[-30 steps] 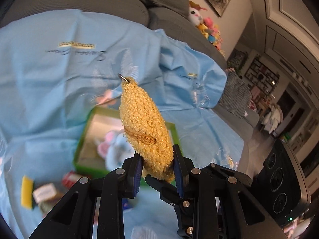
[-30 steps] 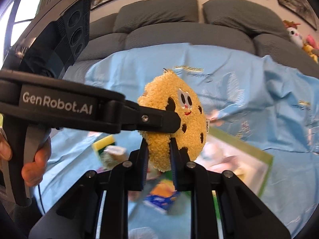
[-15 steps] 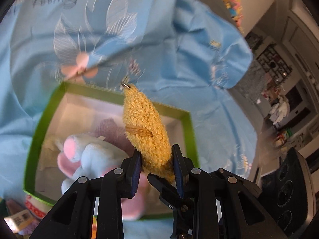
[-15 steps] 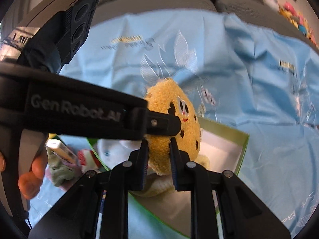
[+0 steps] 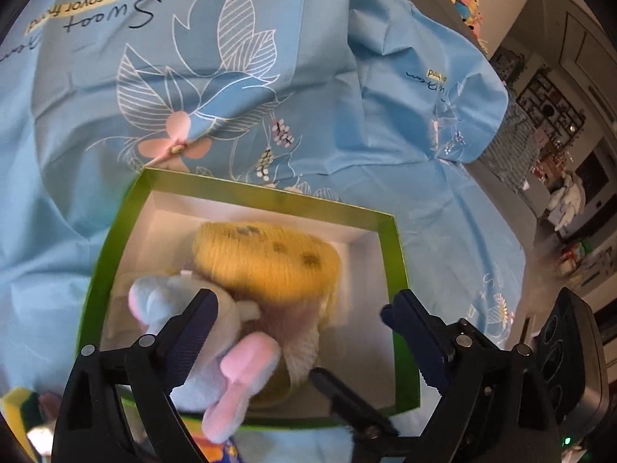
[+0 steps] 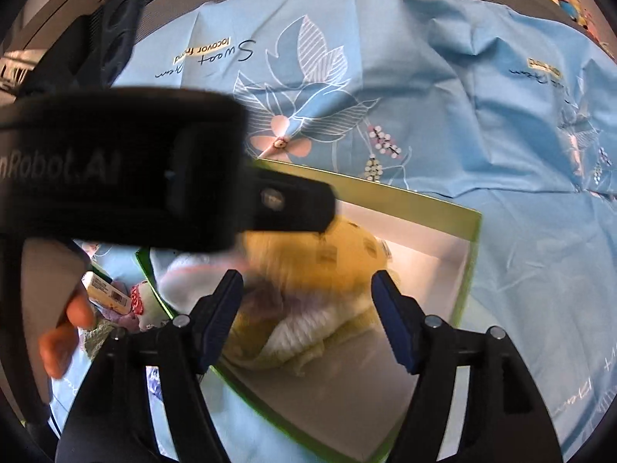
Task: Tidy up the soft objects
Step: 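Open the left tool to drop the cookie plush into the box, then move the left tool back toward the items on the sheet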
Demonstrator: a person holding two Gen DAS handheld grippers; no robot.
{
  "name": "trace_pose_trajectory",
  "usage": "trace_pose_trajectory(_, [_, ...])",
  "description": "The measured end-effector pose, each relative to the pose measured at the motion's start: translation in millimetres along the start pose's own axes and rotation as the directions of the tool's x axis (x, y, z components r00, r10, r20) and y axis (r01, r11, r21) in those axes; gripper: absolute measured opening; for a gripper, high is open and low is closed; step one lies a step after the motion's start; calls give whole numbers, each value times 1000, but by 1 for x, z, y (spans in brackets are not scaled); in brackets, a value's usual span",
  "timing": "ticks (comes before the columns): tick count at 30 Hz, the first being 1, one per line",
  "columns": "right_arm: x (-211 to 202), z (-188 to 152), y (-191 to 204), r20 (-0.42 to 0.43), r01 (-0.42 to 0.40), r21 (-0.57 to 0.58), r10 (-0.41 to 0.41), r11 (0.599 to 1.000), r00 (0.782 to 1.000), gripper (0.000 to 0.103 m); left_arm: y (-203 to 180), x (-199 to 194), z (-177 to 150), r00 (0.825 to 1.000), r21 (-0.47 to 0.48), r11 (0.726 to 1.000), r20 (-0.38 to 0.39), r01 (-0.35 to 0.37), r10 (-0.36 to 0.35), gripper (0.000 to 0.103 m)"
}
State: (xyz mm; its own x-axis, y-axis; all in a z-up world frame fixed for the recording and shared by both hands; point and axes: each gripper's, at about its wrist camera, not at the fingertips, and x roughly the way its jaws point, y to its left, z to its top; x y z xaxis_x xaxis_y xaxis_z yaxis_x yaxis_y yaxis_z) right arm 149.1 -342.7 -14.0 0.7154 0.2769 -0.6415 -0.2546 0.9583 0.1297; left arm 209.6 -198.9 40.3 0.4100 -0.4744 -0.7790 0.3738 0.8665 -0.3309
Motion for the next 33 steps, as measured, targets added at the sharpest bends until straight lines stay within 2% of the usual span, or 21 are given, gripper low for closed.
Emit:
trace_pose_trajectory(6, [-33,-16,9,14,1,21,-1,1000,1000,78,-2,-30,-21,995,40,996,54,-80,78,92])
trace_pose_trajectory(10, [-53,-28,21,25,31,27,-31,999,999,81,4,-52,-46,987,43,990,94,-132,128,93])
trace_pose_trajectory(14, [-69,-39,31,35,50,27,-51,998,998,91,12,-69,-75,978,33,983,109,-183,178,93])
trace_pose_trajectory(19, [-84,-52,44,18,59,12,-60,998,998,92,21,-88,-112,974,-1,981,118,-196,194,94])
trace_pose_trajectory(21, [-89,-56,49,14,61,5,-61,998,998,93,23,-95,-126,974,-15,981,119,-195,195,101])
trace_pose_trajectory(27, [-106,-68,69,13,70,-13,-70,997,997,100,25,-112,-155,970,-42,979,134,-199,203,101])
trace_pose_trajectory(33, [-114,-77,85,11,75,-28,-74,997,997,102,34,-124,-178,961,-75,973,154,-218,228,101])
